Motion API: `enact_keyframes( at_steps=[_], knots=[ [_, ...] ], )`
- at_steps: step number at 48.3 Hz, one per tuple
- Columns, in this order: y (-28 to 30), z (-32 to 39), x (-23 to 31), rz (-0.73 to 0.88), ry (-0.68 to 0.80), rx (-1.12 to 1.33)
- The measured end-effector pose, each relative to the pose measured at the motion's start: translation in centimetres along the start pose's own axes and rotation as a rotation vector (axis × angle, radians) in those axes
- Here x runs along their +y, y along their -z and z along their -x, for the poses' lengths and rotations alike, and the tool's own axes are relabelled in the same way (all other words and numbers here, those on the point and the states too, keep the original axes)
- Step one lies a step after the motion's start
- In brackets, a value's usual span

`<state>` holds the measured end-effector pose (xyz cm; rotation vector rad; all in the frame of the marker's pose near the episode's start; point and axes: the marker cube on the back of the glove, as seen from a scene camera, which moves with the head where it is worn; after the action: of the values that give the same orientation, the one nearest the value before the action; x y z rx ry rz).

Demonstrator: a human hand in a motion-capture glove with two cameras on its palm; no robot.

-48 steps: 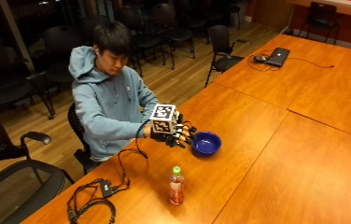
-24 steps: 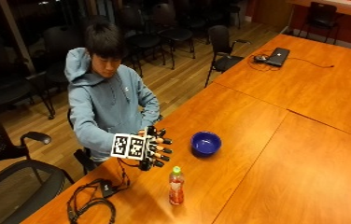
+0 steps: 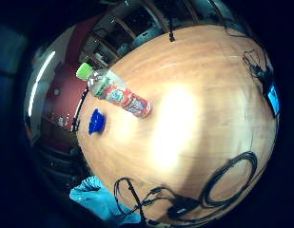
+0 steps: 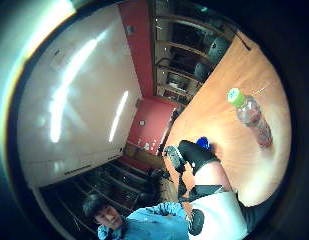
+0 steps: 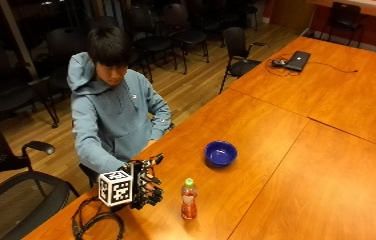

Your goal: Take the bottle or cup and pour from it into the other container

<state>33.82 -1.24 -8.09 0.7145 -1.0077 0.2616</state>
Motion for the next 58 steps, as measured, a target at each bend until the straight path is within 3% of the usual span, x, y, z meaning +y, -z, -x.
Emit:
enact_keyframes(
  at_steps=[29, 58],
  knots=[
    [1.0, -3.4, -0.6, -0.096, -0.107, -0.092],
    [-1.4, -6.2, -0.9, -0.101, -0.092, -0.163]
  ],
)
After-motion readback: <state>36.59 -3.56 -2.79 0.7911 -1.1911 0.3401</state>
